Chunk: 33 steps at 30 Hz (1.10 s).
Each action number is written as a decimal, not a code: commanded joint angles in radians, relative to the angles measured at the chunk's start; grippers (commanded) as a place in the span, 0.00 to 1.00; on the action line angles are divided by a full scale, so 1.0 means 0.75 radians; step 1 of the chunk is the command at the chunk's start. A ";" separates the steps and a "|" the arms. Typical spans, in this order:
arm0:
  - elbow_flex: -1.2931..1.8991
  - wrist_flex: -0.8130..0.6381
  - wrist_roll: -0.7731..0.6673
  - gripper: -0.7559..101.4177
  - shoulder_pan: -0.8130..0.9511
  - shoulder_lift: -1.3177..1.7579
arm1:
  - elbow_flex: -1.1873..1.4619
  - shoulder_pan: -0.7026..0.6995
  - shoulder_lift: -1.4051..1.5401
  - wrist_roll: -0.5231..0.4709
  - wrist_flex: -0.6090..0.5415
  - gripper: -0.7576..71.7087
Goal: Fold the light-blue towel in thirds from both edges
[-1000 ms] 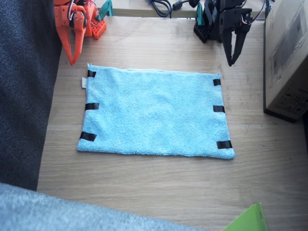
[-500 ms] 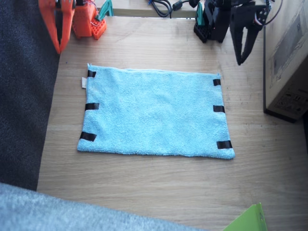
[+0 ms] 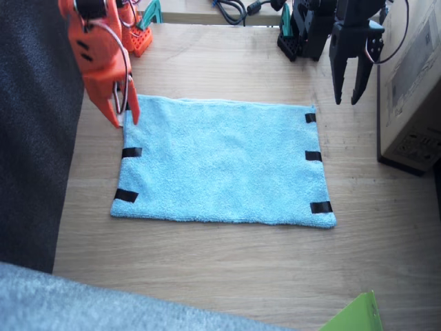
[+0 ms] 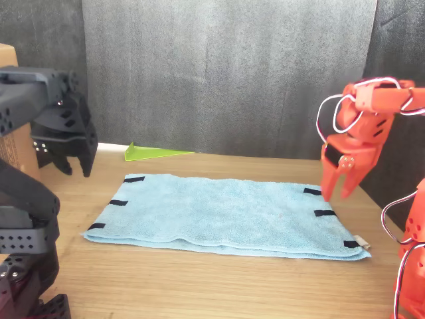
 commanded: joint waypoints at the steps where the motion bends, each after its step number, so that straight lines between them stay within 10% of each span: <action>1: 0.000 0.022 0.029 0.20 0.037 0.031 | 0.018 -0.025 0.020 0.018 -0.020 0.28; 33: 0.086 0.080 0.047 0.20 -0.039 0.174 | 0.162 0.000 -0.170 0.004 -0.155 0.27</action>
